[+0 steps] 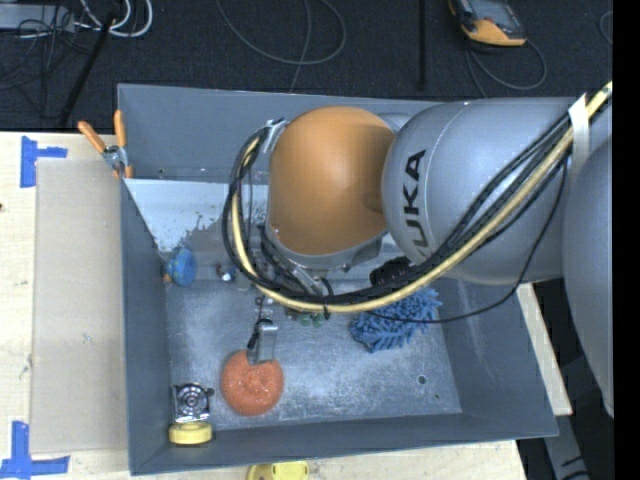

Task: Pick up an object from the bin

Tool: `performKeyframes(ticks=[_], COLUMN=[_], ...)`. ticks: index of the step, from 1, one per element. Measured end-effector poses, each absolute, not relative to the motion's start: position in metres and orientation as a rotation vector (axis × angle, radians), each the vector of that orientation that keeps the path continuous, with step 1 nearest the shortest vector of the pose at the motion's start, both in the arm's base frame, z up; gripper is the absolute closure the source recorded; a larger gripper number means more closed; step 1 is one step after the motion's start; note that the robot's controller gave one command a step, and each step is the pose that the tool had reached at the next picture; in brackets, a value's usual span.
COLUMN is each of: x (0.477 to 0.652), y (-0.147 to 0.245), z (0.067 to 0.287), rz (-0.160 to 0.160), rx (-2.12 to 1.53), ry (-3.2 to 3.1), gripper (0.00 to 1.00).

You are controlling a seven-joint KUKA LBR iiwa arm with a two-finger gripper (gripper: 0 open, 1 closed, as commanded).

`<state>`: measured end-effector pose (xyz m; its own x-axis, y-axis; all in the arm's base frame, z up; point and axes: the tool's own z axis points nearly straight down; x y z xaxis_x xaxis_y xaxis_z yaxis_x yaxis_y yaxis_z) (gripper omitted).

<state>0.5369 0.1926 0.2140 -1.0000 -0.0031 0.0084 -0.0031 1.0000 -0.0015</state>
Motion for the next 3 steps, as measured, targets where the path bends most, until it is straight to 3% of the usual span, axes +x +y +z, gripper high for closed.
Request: performKeyframes(ticks=[2,3], x=[0.538,0.545], y=[0.191,0.183], z=[0.218,0.232], rz=[0.0,0.001], rx=[0.002,0.096], ry=[-3.14,-3.137], gripper=[0.0,0.0])
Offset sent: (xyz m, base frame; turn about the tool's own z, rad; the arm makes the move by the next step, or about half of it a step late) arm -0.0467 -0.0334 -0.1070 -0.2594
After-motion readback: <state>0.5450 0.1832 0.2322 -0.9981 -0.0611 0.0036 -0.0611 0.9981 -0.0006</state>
